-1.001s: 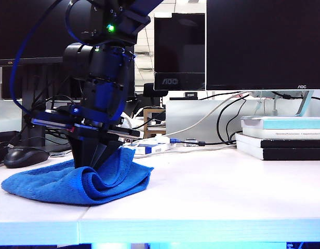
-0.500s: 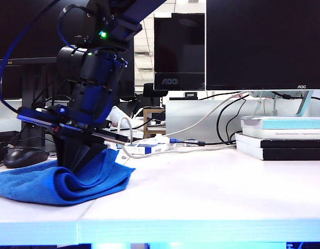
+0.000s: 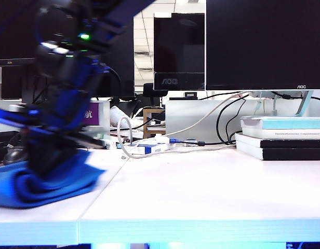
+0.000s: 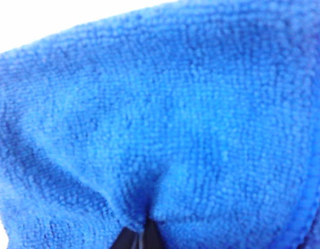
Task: Wipe the table from right to left using the rag.
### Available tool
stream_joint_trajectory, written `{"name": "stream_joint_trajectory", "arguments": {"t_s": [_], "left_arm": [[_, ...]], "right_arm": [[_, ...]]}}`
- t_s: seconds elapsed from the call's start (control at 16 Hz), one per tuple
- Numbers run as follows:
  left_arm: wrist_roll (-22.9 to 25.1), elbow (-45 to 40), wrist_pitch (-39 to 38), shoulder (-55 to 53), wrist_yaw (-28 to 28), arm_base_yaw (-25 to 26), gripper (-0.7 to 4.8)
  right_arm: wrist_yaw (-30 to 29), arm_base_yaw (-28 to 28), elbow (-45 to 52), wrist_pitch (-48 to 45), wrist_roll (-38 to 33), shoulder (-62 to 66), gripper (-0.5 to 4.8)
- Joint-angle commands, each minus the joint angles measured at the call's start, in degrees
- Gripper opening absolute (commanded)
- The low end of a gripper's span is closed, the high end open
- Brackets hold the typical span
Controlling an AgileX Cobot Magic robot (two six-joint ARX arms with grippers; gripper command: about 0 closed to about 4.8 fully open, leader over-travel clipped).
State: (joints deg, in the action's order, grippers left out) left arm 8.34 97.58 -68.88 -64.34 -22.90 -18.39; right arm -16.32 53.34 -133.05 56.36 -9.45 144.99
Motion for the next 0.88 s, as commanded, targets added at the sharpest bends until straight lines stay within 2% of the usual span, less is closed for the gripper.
{"name": "stream_joint_trajectory", "arguments": {"t_s": [0.06, 0.69, 0.75, 0.88], "left_arm": [[0.3, 0.3, -1.2, 0.2, 0.0, 0.0, -0.05], [0.3, 0.3, -1.8, 0.2, 0.0, 0.0, -0.05], [0.3, 0.3, -2.1, 0.2, 0.8, 0.0, -0.05], [0.2, 0.3, -3.8, 0.2, 7.0, 0.0, -0.05]], "right_arm": [[-0.3, 1.8, -2.0, 0.3, -0.9, 3.0, -0.01], [-0.6, 3.8, -2.3, -6.1, -3.0, 3.3, -0.01], [-0.6, 4.0, -2.3, -6.0, -2.9, 3.3, -0.01], [-0.6, 4.0, -2.3, -5.9, -2.7, 3.3, -0.01]]}}
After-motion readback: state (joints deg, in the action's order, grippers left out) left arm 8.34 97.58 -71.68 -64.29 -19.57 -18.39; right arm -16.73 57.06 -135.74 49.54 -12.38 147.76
